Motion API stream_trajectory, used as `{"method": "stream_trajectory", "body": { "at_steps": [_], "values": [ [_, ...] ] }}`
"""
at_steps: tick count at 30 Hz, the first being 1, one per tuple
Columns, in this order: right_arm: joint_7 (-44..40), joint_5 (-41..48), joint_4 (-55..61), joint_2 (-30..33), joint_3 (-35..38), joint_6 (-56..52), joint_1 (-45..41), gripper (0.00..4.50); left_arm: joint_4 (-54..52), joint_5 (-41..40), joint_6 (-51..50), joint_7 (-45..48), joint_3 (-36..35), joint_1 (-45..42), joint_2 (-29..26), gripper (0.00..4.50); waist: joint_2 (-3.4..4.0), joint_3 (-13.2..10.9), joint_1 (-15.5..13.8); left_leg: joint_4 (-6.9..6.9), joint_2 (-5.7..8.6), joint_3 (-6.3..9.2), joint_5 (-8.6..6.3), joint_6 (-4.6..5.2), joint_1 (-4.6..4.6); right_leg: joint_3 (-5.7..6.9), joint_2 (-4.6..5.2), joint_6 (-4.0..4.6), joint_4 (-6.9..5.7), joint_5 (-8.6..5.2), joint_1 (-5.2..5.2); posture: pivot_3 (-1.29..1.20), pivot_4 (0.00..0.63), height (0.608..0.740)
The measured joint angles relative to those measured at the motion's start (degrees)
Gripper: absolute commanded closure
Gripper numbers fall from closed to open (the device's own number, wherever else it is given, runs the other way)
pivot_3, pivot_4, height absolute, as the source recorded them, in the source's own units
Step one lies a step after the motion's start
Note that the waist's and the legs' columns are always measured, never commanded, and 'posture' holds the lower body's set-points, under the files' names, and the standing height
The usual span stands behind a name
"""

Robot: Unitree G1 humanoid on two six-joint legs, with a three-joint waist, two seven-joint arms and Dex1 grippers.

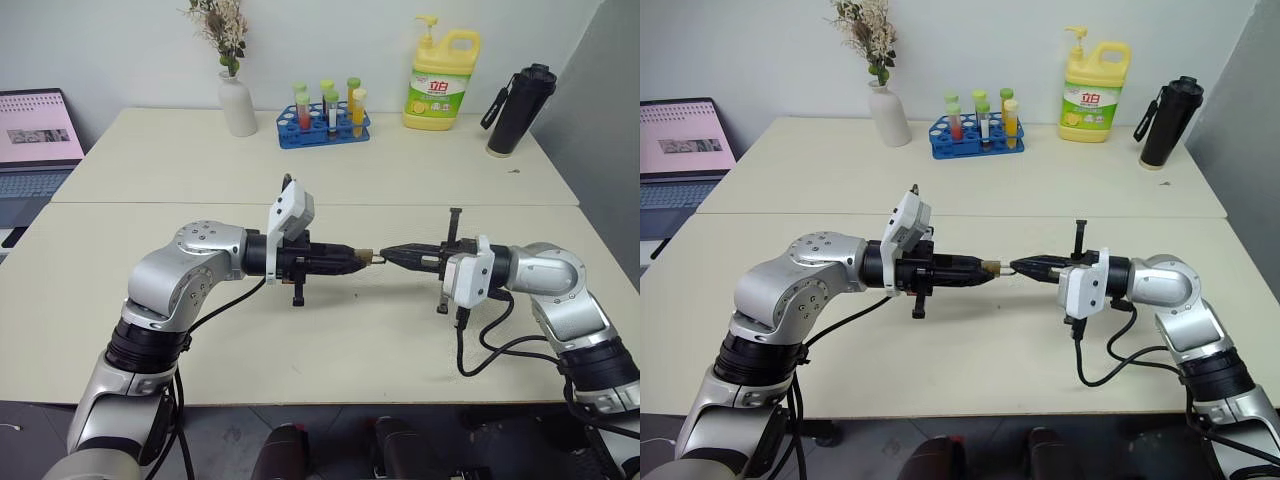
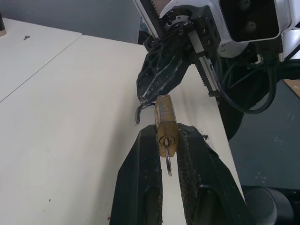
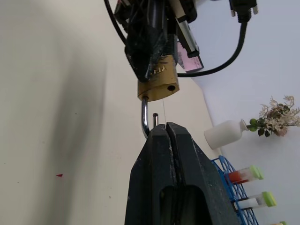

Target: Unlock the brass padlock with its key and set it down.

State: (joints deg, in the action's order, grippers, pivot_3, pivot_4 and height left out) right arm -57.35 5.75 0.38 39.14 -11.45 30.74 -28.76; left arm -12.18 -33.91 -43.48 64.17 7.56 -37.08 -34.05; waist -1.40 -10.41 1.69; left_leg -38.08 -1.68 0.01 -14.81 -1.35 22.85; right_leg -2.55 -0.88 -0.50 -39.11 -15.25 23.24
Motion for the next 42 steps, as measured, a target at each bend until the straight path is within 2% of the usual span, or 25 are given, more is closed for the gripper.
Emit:
{"method": "stream_trajectory", "body": {
  "at_steps": [19,42],
  "values": [
    [-5.1,2.0,-3.6,-0.1,-1.7,3.7,-1.0,4.5,-0.8,-2.3,-1.4,1.8,-0.3,0.4,-1.7,4.36,0.0,0.0,0.0,0.0,-0.01,0.01,0.0,0.0,0.0,0.0,0.01,0.01,-0.01,0.01,0.0,0.0,0.15,0.74],
    [-6.5,2.2,-2.8,-0.2,-1.7,2.9,0.3,4.5,-0.8,-2.7,-0.8,2.2,-0.5,0.4,-2.2,4.36,0.0,0.0,0.0,0.0,0.0,0.02,0.0,0.0,0.0,0.01,0.01,0.02,-0.01,0.01,0.0,0.0,0.15,0.74]
  ]
}}
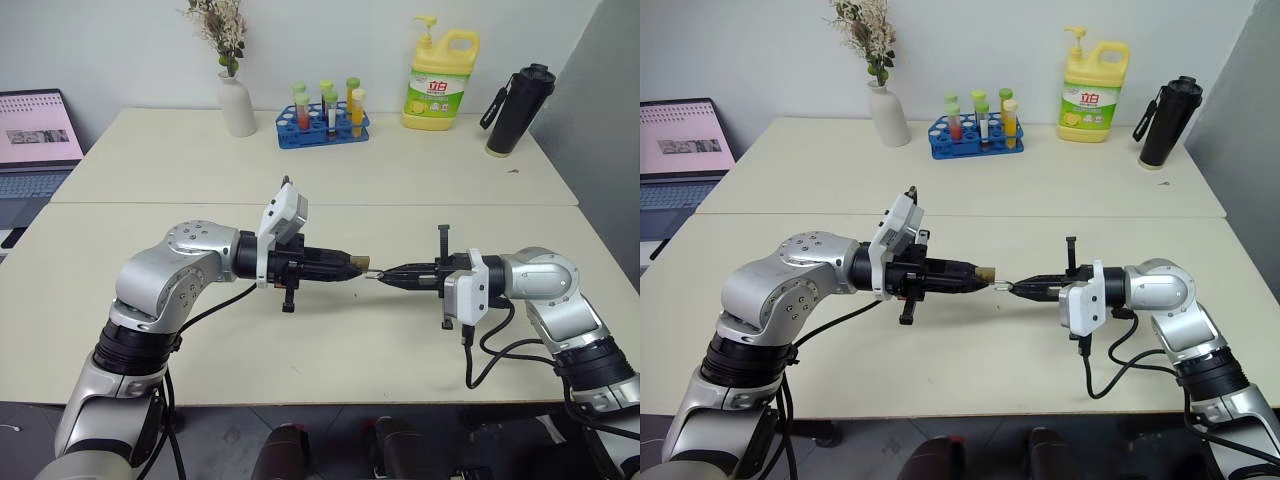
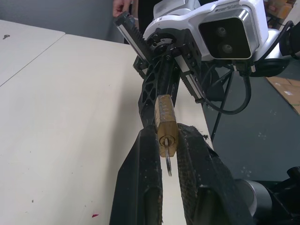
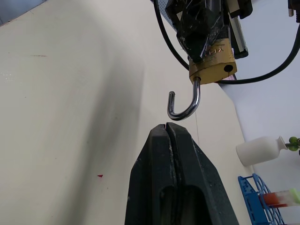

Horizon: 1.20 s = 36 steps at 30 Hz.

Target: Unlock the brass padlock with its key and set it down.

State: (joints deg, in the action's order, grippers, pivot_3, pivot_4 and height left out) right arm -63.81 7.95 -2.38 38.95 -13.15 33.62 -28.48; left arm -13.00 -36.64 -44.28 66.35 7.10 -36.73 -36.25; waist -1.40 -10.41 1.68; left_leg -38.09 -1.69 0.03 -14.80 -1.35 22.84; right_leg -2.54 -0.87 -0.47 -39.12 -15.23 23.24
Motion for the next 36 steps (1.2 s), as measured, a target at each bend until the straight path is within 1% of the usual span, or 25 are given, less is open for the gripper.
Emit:
{"method": "stream_trajectory", "body": {
  "at_steps": [18,22,25,30,34,36],
  "values": [
    [0.0,1.2,2.7,0.1,0.1,-1.6,0.8,4.5,0.2,0.5,0.9,-0.6,0.1,0.0,0.0,4.36,0.0,0.0,0.0,0.0,0.0,0.0,0.0,0.0,0.0,0.0,0.0,-0.01,0.0,-0.01,0.0,0.0,0.15,0.74],
    [0.0,-0.2,2.8,1.9,0.1,-3.9,1.5,4.5,0.2,0.6,1.0,-0.8,0.1,0.2,0.3,4.36,0.0,0.0,0.0,0.0,0.01,0.0,0.0,0.0,0.01,0.0,0.0,-0.01,0.0,-0.01,0.0,0.0,0.15,0.74],
    [0.0,-0.4,2.5,4.1,0.6,-9.9,3.7,3.94,0.7,2.1,2.5,-2.0,0.2,1.5,0.6,4.36,0.0,0.0,-0.1,0.0,0.01,-0.01,0.0,0.0,0.0,-0.02,0.02,0.0,0.0,0.0,0.0,0.0,0.15,0.74],
    [2.0,2.8,6.4,4.8,4.0,-21.4,5.9,2.16,2.1,7.5,8.3,-2.2,2.4,3.8,0.6,4.36,0.0,0.0,0.0,0.01,-0.01,0.01,0.0,0.0,0.0,-0.01,0.01,0.0,-0.01,0.0,0.0,0.0,0.15,0.74],
    [2.5,4.3,10.9,5.5,5.4,-26.2,8.4,0.64,3.8,11.3,13.3,-2.7,3.7,4.9,0.9,4.36,0.0,0.0,-0.1,0.01,0.01,-0.01,0.0,0.0,0.01,-0.01,0.01,-0.05,0.01,-0.03,0.0,0.0,0.15,0.74],
    [2.6,4.4,12.6,6.0,5.5,-28.6,9.8,0.04,4.7,11.4,13.2,-3.3,3.7,5.3,2.3,4.36,0.0,0.0,-0.1,-0.01,0.02,0.0,0.0,0.01,0.03,0.0,0.01,-0.1,0.01,-0.05,0.0,0.0,0.15,0.74]
  ]
}}
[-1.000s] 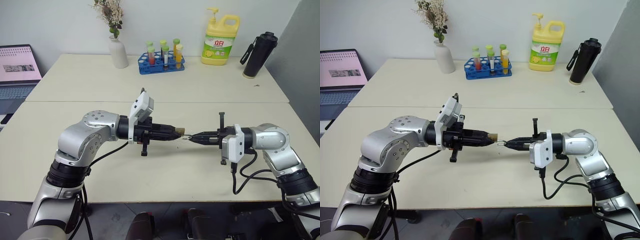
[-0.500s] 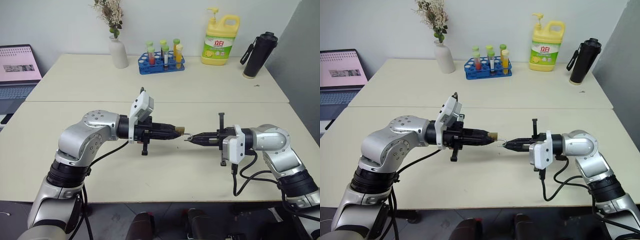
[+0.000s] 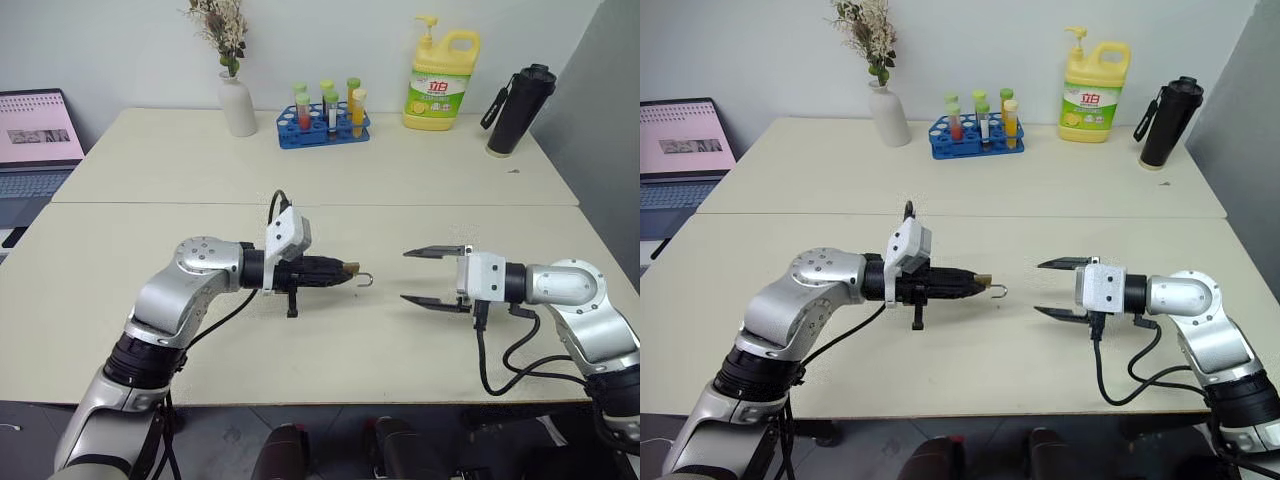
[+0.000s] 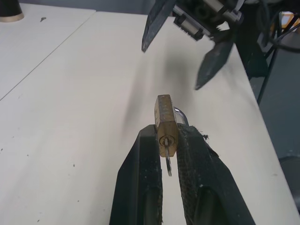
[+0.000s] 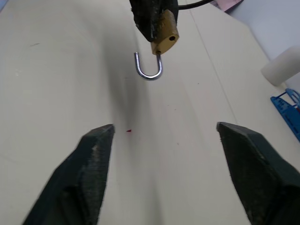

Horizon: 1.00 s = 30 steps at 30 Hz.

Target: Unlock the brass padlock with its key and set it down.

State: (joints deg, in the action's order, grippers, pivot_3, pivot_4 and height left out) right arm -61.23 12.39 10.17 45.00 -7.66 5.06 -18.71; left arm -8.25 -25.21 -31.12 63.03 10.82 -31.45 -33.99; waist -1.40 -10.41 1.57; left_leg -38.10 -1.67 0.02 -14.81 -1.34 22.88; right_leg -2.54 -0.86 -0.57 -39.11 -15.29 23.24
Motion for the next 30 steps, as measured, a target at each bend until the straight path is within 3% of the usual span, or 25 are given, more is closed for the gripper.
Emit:
{"method": "stream_trajectory", "body": {
  "at_steps": [8,14,25,26,30],
  "values": [
    [-1.7,6.2,10.6,5.9,0.9,-18.2,2.4,0.0,9.9,-1.2,-8.6,-4.0,0.3,-0.4,5.9,4.36,0.0,0.0,0.1,-0.02,-0.01,0.06,0.0,0.01,0.0,0.05,-0.04,-0.08,-0.01,-0.04,-0.01,0.0,0.15,0.74],
    [-0.4,2.9,9.9,3.8,-0.9,-19.3,2.0,0.0,17.2,0.3,-10.9,-6.8,1.3,-4.3,12.1,4.36,-0.01,0.0,0.0,-0.01,0.04,0.01,-0.01,0.01,0.02,0.05,-0.03,-0.11,0.03,-0.04,-0.01,0.0,0.15,0.74],
    [1.0,-0.7,8.4,2.7,-2.3,-19.7,1.9,0.0,22.4,2.2,-12.3,-7.3,2.4,-5.2,15.2,4.36,-0.01,0.0,0.1,-0.01,0.03,0.02,0.0,0.01,0.01,0.04,-0.03,-0.1,0.01,-0.03,0.0,0.0,0.15,0.74],
    [1.4,-1.3,7.7,2.6,-2.4,-19.9,1.9,0.0,22.9,2.6,-12.3,-7.3,2.4,-5.3,15.5,3.8,-0.01,0.0,0.1,-0.01,0.03,0.02,0.0,0.0,0.01,0.05,-0.03,-0.09,0.01,-0.03,0.0,0.0,0.15,0.74],
    [1.8,-2.3,6.5,2.7,-2.4,-20.9,1.9,0.0,25.1,4.7,-10.7,-7.9,3.1,-5.6,16.3,2.78,-0.01,0.0,0.1,-0.01,0.04,0.02,0.0,0.01,0.01,0.04,-0.03,-0.08,0.01,-0.02,0.0,0.0,0.15,0.74]
  ]
}}
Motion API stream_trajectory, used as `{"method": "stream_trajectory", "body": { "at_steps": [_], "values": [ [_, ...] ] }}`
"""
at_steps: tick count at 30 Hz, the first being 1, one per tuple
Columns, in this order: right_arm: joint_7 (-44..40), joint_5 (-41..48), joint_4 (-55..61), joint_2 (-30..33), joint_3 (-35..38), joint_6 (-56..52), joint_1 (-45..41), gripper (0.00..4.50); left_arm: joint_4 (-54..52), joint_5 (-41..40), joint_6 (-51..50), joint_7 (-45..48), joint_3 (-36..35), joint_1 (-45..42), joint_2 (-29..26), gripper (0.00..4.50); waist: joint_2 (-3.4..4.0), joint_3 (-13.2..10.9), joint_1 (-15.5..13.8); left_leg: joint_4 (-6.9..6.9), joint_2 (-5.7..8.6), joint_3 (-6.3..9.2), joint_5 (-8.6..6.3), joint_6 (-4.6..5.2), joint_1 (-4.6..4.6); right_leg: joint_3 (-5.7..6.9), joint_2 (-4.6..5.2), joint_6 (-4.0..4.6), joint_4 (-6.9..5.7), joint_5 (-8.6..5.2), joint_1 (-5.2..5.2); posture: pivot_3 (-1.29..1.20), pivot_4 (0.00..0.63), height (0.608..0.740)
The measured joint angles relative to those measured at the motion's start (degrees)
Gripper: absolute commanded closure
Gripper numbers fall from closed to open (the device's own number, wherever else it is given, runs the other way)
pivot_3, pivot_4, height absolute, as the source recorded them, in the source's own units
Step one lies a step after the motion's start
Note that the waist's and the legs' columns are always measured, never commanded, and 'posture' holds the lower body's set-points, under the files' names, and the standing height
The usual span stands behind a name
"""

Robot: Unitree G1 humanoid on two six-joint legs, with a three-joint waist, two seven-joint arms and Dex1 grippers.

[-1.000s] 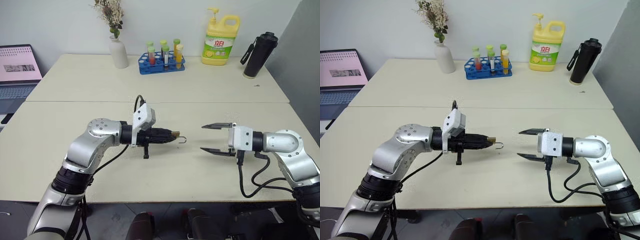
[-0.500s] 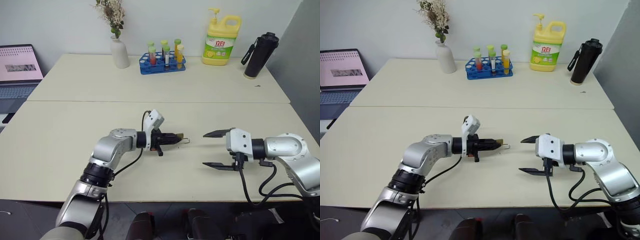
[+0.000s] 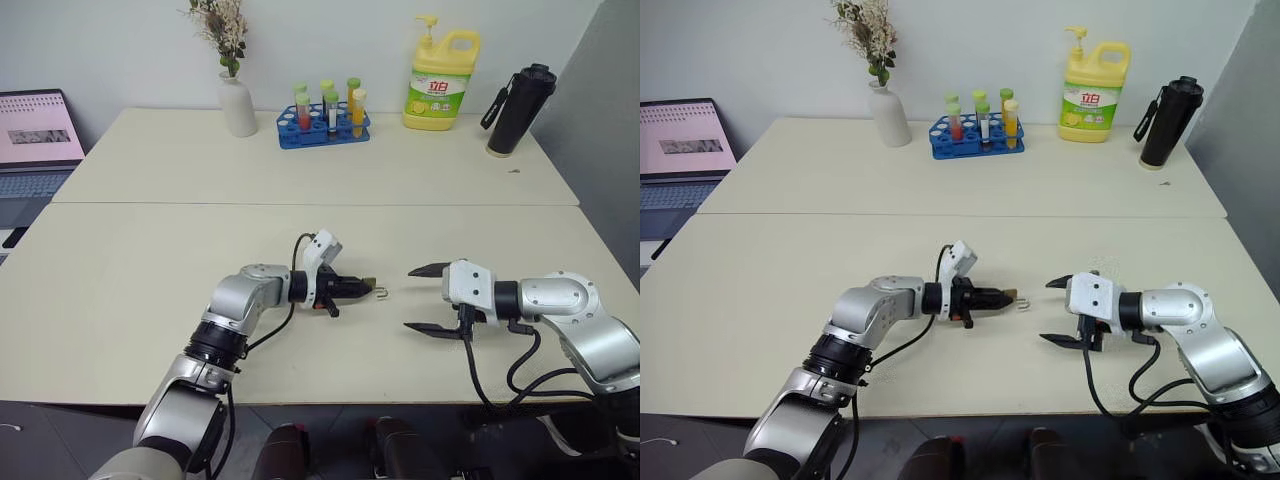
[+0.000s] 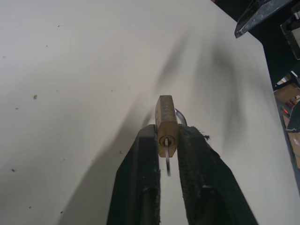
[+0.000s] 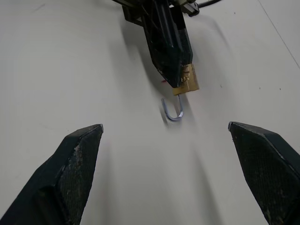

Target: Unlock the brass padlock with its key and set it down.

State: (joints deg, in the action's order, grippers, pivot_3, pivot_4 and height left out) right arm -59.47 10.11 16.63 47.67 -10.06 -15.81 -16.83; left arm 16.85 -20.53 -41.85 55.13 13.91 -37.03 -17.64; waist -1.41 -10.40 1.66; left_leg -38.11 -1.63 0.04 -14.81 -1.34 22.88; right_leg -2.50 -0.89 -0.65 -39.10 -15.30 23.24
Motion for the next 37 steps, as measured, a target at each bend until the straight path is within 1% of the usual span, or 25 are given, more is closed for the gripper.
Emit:
{"method": "stream_trajectory", "body": {
  "at_steps": [3,5,6,9,14,17,21,23,28,30,33,37],
  "values": [
    [0.0,0.0,0.0,0.6,0.2,-1.0,0.0,0.0,1.1,3.9,6.4,-0.2,1.6,-1.1,-0.7,1.87,0.0,0.0,0.0,0.0,0.0,0.01,0.0,0.0,0.01,-0.01,0.0,0.04,0.0,0.02,0.0,0.0,0.15,0.74],
    [0.0,0.1,0.4,1.2,1.2,-1.6,0.4,0.0,1.0,5.7,11.6,-0.8,1.2,-3.1,-2.2,1.87,-0.01,0.0,0.0,0.0,-0.01,0.02,0.0,0.0,0.02,-0.01,0.0,0.04,0.0,0.03,0.0,0.0,0.15,0.74],
    [0.1,0.2,0.8,1.3,2.0,-2.0,0.7,0.0,0.2,5.9,13.7,-0.8,-0.1,-4.1,-3.3,1.87,-0.01,0.0,0.0,0.02,-0.01,0.0,0.0,0.0,0.0,-0.02,0.0,0.04,0.0,0.03,0.01,0.0,0.15,0.74],
    [0.6,0.2,1.2,1.4,2.9,-2.7,1.2,0.0,-5.2,4.7,14.3,-0.4,-3.9,-4.6,-5.6,1.87,0.0,0.0,0.1,0.04,-0.02,0.0,0.0,0.0,0.0,-0.03,0.01,0.03,0.01,0.02,0.0,0.0,0.15,0.74],
    [0.8,1.3,2.0,1.3,4.4,-3.8,2.6,0.0,-17.4,2.0,14.8,3.7,-6.5,2.8,-11.9,1.87,0.0,0.0,0.2,0.05,-0.05,0.01,0.0,-0.01,0.0,-0.04,0.06,0.04,0.01,0.03,0.01,0.0,0.15,0.74],
    [0.7,2.6,2.2,1.0,4.6,-3.9,2.5,0.0,-24.1,1.6,16.9,5.9,-7.9,9.1,-17.7,1.29,0.0,0.0,0.2,0.06,-0.09,0.0,0.0,-0.01,-0.03,-0.06,0.11,0.03,0.01,0.01,0.01,0.0,0.15,0.74],
    [-0.4,3.0,1.4,0.6,4.4,-2.9,1.2,0.0,-29.8,1.3,18.1,6.8,-11.5,16.8,-23.2,0.05,0.0,0.0,0.1,0.05,-0.08,0.0,0.0,0.0,-0.03,-0.04,0.1,-0.14,0.03,-0.09,0.0,0.0,0.15,0.74],
    [-0.7,3.0,0.4,0.3,4.3,-1.5,0.3,0.0,-31.5,1.3,19.5,7.0,-12.3,19.3,-24.4,0.02,0.0,0.0,-0.1,0.04,-0.03,-0.01,0.0,0.0,-0.03,-0.02,0.1,-0.15,0.04,-0.09,-0.01,0.0,0.15,0.74],
    [-2.6,3.0,-1.7,-0.4,4.2,0.9,-0.6,0.0,-36.2,1.4,20.7,5.2,-13.8,25.6,-25.0,0.02,-0.01,0.0,-0.2,0.03,-0.05,-0.03,-0.01,0.01,-0.01,-0.05,0.18,-0.14,0.07,-0.09,-0.02,0.0,0.15,0.74],
    [-3.5,3.5,-1.8,-0.4,4.2,1.1,-0.6,0.0,-38.3,0.7,18.9,3.3,-14.9,26.6,-24.9,0.02,-0.01,0.0,-0.2,0.03,-0.08,0.02,-0.01,0.01,-0.02,-0.01,0.18,-0.15,0.05,-0.09,-0.02,0.0,0.15,0.74],
    [-4.6,4.7,-1.8,-0.4,4.3,1.1,-0.9,0.0,-41.2,-1.0,16.7,2.7,-16.0,28.7,-25.3,0.02,-0.01,0.0,-0.1,0.05,-0.1,-0.01,-0.01,0.01,-0.05,-0.04,0.18,-0.15,0.04,-0.09,-0.02,0.0,0.15,0.74],
    [-5.3,5.2,-2.0,-0.4,4.3,0.9,-2.0,0.0,-41.5,-2.0,15.1,1.8,-16.0,29.0,-25.3,0.02,-0.01,0.0,0.0,0.04,-0.11,0.01,-0.01,0.01,-0.06,-0.02,0.15,-0.15,0.03,-0.09,-0.02,0.0,0.15,0.74]
  ]
}}
